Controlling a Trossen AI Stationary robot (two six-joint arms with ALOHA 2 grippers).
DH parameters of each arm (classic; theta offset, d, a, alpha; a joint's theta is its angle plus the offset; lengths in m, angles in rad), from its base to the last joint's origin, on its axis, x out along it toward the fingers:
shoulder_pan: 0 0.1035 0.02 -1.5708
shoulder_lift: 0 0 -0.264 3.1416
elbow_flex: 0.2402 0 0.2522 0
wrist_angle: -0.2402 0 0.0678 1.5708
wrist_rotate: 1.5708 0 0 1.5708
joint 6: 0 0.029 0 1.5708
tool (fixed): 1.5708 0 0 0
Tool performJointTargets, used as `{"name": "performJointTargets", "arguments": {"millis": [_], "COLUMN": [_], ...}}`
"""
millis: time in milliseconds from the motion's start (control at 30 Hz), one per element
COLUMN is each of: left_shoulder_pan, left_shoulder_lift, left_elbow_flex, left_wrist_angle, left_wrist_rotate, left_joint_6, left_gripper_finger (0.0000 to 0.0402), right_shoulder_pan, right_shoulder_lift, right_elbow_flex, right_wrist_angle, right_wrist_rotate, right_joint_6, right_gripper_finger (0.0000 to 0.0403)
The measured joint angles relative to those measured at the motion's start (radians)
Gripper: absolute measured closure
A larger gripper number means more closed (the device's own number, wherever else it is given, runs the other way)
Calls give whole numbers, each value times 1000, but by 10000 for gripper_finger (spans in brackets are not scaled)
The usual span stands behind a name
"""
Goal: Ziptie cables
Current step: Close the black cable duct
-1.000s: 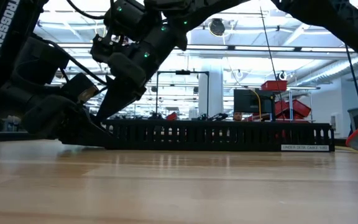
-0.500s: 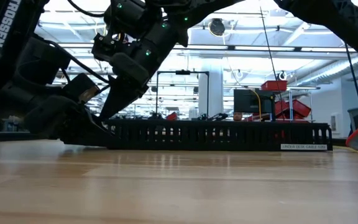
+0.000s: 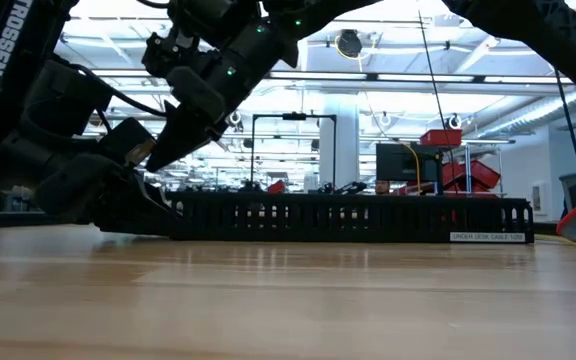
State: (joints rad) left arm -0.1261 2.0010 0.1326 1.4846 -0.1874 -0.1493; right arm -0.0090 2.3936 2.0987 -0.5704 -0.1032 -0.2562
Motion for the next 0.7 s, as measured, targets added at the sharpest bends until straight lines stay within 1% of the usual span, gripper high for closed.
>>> {"name": "performJointTargets", "arguments": {"millis": [433,700], "left_shoulder_pan": [0,0], "left_shoulder_lift": [0,0], "left_elbow_flex": [0,2], "left_wrist_angle": [0,-2], "left_wrist_rotate": [0,0], "left_joint_6": [-2,-2], "left_gripper_finger": [147,147], "right_shoulder_pan": [-5,-7], "right_shoulder_lift": [22,24], "right_elbow_flex": [4,4], "right_wrist_angle": [-10,-109], "right_wrist_rotate": [-7,3], "right_joint_6": [-3,12], "right_gripper_finger": [403,403]}}
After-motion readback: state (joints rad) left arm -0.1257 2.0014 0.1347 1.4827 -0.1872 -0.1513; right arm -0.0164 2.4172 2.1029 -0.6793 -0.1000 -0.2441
